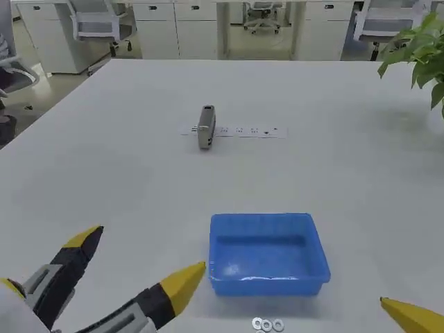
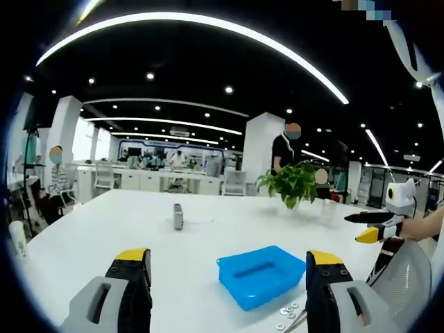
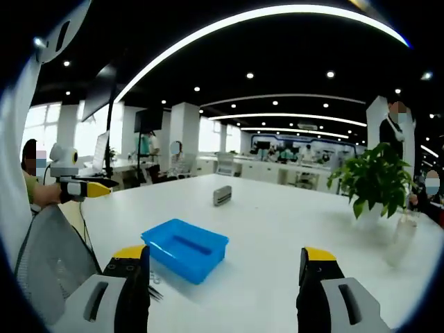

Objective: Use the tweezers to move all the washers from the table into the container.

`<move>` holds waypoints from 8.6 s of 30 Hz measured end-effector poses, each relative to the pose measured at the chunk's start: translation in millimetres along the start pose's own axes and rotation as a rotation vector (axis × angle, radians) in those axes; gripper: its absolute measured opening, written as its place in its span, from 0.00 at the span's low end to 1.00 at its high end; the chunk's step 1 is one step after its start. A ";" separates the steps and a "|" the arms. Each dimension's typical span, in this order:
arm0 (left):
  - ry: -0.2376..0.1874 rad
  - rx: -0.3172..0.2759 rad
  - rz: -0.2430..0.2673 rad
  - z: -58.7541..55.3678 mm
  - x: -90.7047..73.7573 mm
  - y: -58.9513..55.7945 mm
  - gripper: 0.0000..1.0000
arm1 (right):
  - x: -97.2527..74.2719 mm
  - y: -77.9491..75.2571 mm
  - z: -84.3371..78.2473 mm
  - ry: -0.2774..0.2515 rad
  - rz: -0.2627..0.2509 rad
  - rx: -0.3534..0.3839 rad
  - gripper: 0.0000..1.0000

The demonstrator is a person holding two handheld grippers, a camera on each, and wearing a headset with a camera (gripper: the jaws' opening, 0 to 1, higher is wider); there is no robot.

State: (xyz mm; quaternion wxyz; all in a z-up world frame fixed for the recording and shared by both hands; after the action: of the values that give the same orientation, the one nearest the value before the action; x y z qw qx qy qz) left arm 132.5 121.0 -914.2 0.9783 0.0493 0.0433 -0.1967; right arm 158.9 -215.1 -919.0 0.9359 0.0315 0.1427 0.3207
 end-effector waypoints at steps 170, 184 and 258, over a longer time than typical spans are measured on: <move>0.492 0.703 -1.047 5.5 37.7 -61.8 0.00 | 125.3 127.0 -80.7 0.607 0.706 -0.223 0.08; 0.522 0.551 -0.966 -3.5 44.5 -64.2 0.00 | 133.0 143.6 -71.6 0.565 0.743 -0.245 0.05; 0.120 0.056 -0.048 -21.2 -4.2 -7.9 0.84 | 116.9 157.2 -79.7 0.490 0.675 -0.378 0.02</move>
State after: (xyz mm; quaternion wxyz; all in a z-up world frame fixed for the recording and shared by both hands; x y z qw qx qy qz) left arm 124.2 117.8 -935.3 0.9672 0.0872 0.0976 -0.2178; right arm 131.2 -21.9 -1000.5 0.7068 -0.1717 0.2807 0.6262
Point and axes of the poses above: the centre of the closed fingertips' face, and the gripper's own axes: x roughly forward along the fingers, y roughly to its left, z roughly out of its top, the point moved 7 cm from there along -x, roughly backward along the fingers, and after that the axes turned 12 degrees about x, right-handed, at the moved point
